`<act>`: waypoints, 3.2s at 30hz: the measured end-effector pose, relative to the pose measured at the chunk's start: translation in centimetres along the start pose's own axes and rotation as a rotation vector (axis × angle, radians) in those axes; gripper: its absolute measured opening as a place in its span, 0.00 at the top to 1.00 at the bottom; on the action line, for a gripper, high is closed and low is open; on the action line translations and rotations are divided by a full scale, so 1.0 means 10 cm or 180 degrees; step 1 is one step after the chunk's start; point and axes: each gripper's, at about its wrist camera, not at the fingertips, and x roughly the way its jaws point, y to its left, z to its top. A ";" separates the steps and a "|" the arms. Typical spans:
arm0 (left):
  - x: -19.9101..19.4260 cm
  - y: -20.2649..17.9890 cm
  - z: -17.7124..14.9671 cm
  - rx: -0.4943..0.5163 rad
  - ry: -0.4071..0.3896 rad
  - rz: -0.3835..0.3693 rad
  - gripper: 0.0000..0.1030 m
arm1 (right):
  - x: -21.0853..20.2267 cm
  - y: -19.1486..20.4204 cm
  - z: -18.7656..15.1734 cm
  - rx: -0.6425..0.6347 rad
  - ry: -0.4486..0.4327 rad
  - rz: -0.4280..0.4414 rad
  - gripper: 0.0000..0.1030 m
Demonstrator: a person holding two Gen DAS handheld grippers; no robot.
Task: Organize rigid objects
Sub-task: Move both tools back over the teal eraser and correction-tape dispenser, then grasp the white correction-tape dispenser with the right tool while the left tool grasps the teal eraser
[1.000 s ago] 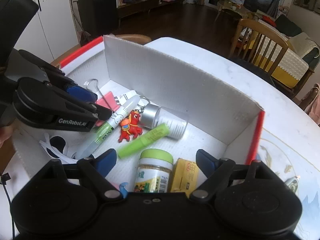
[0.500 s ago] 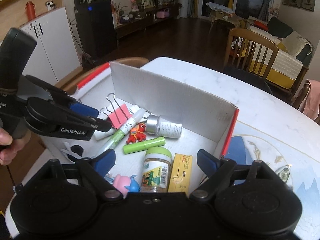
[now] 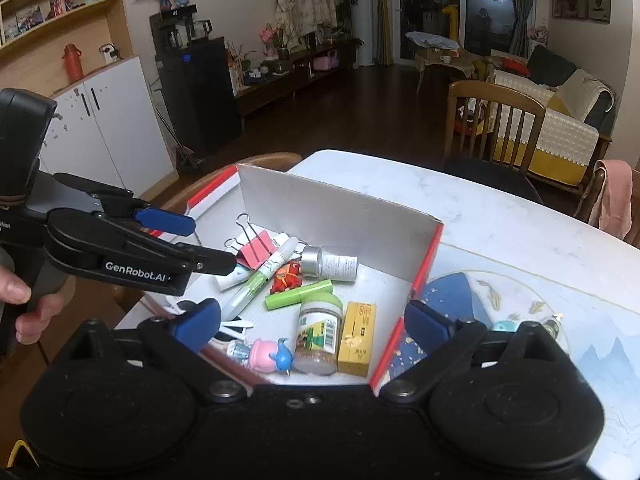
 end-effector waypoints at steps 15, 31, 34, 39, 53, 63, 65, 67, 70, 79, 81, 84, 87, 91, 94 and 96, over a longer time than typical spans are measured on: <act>-0.11 -0.79 0.02 0.0040 -0.0185 -0.0145 0.22 | -0.63 -0.56 -0.38 0.0199 -0.0175 -0.0073 0.01; 0.53 -1.85 0.19 0.0183 -0.0144 -0.0316 0.04 | -0.83 -1.65 -0.67 0.0623 -0.0089 -0.0535 0.01; 0.69 -1.96 0.24 0.0109 -0.0176 -0.0205 0.04 | -0.78 -1.86 -0.67 0.0690 -0.0053 -0.0600 0.01; 0.97 -2.14 0.33 -0.0035 -0.0201 -0.0034 0.04 | -0.57 -2.18 -0.58 0.0804 0.0055 -0.0680 0.01; 1.68 -2.39 0.40 -0.0149 -0.0210 0.0480 0.04 | 0.36 -2.65 -0.31 0.1135 0.0399 -0.0724 0.01; 2.05 -2.36 0.35 -0.0190 -0.0138 0.0596 0.04 | 0.96 -2.73 -0.30 0.1362 0.0723 -0.0898 0.11; 2.10 -2.36 0.34 -0.0200 -0.0138 0.0627 0.04 | 1.02 -2.72 -0.31 0.1382 0.0756 -0.0920 0.14; 2.14 -2.34 0.33 -0.0233 -0.0123 0.0628 0.04 | 1.08 -2.71 -0.31 0.1394 0.0796 -0.0959 0.18; 2.18 -2.33 0.32 -0.0269 -0.0119 0.0624 0.04 | 1.14 -2.68 -0.32 0.1416 0.0843 -0.0997 0.22; 2.24 -2.31 0.28 -0.0338 -0.0133 0.0616 0.04 | 1.26 -2.57 -0.30 0.1317 0.0979 -0.1133 0.34; 2.24 -2.31 0.27 -0.0345 -0.0132 0.0601 0.04 | 1.27 -2.55 -0.30 0.1241 0.0998 -0.1196 0.43; 2.26 -2.30 0.25 -0.0377 -0.0108 0.0579 0.04 | 1.23 -2.57 -0.32 0.1181 0.0983 -0.1219 0.51; 2.28 -2.29 0.24 -0.0374 -0.0098 0.0569 0.04 | 1.17 -2.65 -0.36 0.1227 0.0970 -0.1219 0.53; 2.33 -2.29 0.26 -0.0371 -0.0069 0.0551 0.12 | 1.05 -2.74 -0.50 0.1220 0.0947 -0.1197 0.53; 2.34 -2.36 0.24 -0.0248 -0.0069 0.0536 0.15 | 0.92 -2.80 -0.63 0.1205 0.0886 -0.1132 0.54; 2.33 -2.38 0.23 -0.0247 -0.0082 0.0468 0.25 | 0.83 -2.85 -0.70 0.1250 0.0874 -0.1115 0.54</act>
